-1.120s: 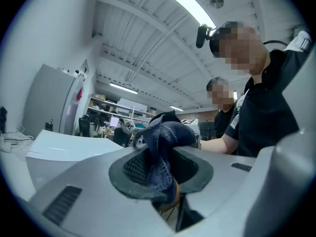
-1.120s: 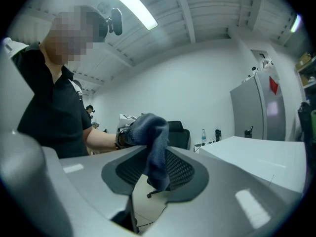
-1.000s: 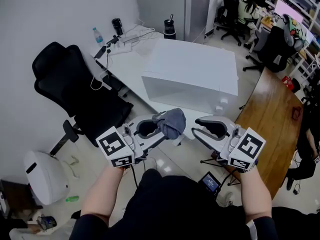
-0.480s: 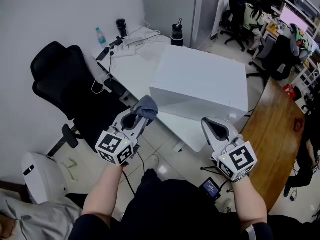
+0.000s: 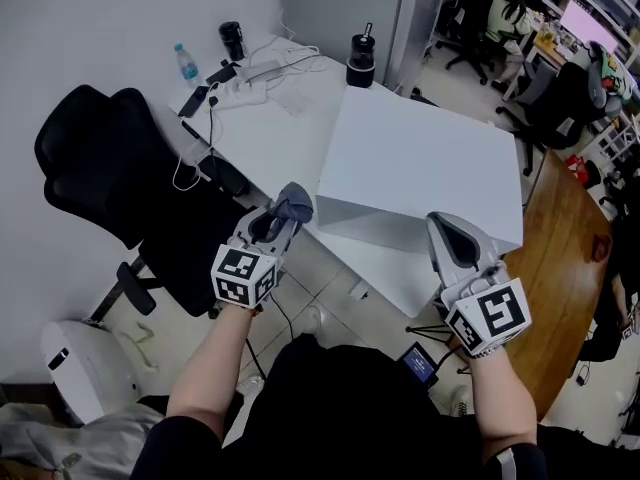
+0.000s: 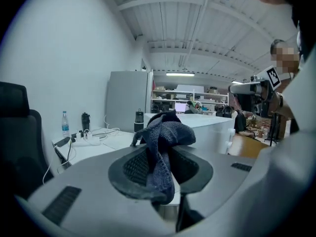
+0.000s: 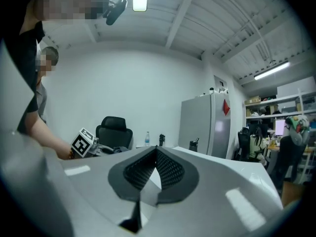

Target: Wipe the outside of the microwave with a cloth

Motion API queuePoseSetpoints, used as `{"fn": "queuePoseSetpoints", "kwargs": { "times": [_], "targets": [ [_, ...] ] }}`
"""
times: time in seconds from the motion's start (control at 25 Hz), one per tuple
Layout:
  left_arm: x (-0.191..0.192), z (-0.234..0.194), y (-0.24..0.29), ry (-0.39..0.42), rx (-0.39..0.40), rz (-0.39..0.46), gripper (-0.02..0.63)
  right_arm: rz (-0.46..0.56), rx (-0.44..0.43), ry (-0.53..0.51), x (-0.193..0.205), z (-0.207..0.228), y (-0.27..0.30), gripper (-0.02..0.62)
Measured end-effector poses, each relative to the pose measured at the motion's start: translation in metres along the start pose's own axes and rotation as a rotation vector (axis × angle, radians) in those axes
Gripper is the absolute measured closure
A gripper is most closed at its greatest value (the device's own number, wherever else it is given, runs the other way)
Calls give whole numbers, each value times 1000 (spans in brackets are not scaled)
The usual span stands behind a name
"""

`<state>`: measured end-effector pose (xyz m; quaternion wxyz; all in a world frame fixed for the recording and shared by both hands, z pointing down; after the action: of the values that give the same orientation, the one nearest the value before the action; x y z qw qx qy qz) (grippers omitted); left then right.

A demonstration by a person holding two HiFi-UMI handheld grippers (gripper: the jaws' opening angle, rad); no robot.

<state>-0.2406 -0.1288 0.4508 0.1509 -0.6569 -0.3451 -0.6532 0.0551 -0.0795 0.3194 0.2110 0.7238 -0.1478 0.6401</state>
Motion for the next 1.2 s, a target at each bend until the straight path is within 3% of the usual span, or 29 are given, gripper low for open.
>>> {"fn": "queuePoseSetpoints", "kwargs": {
  "times": [0.52,0.8,1.2],
  "targets": [
    [40,-56,101,35,307,-133,508,-54,135,-16,-8,-4,75,595],
    [37,-84,147,40,352,-162,511,-67,200,-15,-10,2,93,595],
    [32,-119,203,30,325,-178,511,-109,261,5,0,7,107,595]
  ]
}}
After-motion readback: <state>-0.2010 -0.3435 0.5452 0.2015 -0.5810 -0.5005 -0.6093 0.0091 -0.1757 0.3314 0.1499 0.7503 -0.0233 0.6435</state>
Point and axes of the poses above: the fingertips, and each gripper's own axes: y forward along the fingers, z to its right, x out of its underside, the point moved 7 cm from there along -y, backward along the fingers, and after that the axes turned 9 degrees about x, right-handed, at the moved point
